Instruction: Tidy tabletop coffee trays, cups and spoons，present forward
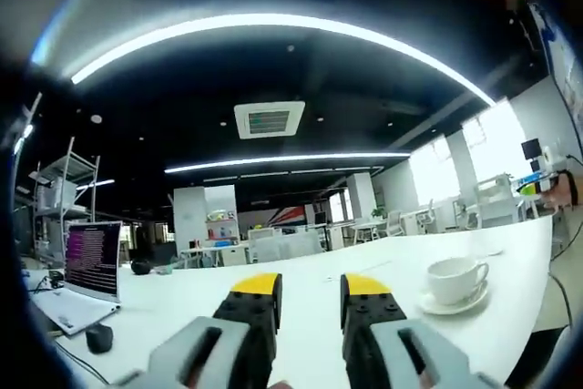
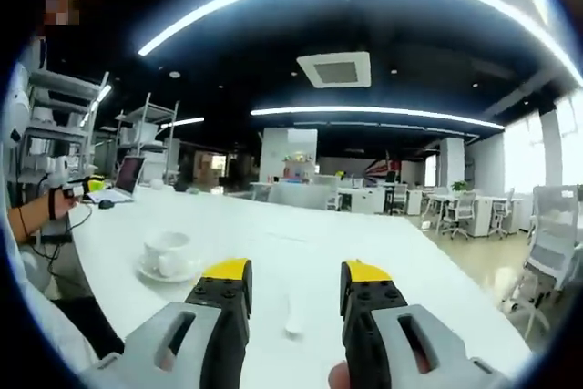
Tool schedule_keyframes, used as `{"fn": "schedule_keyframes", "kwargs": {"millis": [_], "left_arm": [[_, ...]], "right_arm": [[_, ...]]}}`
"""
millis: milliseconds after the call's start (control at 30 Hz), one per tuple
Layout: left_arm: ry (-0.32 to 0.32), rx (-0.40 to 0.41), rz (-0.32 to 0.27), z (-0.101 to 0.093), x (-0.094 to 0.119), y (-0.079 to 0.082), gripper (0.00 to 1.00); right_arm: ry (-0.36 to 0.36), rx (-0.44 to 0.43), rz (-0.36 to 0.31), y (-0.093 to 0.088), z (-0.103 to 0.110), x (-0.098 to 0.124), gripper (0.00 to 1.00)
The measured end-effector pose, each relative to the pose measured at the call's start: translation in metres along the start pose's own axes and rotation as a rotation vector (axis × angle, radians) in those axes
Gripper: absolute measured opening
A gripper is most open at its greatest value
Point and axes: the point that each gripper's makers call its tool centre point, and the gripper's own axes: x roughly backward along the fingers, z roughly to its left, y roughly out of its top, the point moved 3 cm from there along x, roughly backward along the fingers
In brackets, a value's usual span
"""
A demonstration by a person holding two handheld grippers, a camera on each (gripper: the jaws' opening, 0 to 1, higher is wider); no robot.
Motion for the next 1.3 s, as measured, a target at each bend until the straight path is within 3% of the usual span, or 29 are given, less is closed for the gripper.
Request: {"fn": "schedule_keyframes", "kwargs": {"millis": [367,933,1033,1133,1300], "left_arm": [[-0.003,0.031,0.014,0.003,-0.001,-0.014,0.27],[-0.004,0.025,0.006,0.005,0.002,-0.011,0.27],[-0.002,0.024,0.007,0.004,0.003,-0.011,0.27],[-0.008,0.018,0.008,0.003,0.004,-0.011,0.27],[-0.045,0.006,0.023,-0.005,0.005,-0.012,0.27]], "right_arm": [[0.022,0.013,0.107,-0.003,0.003,-0.012,0.38],[0.044,0.023,0.238,-0.009,-0.005,-0.024,0.36],[0.081,0.050,0.285,-0.007,-0.005,-0.033,0.34],[0.167,0.056,0.342,-0.005,0.002,-0.047,0.35],[0.203,0.066,0.369,0.001,0.001,-0.066,0.34]]}}
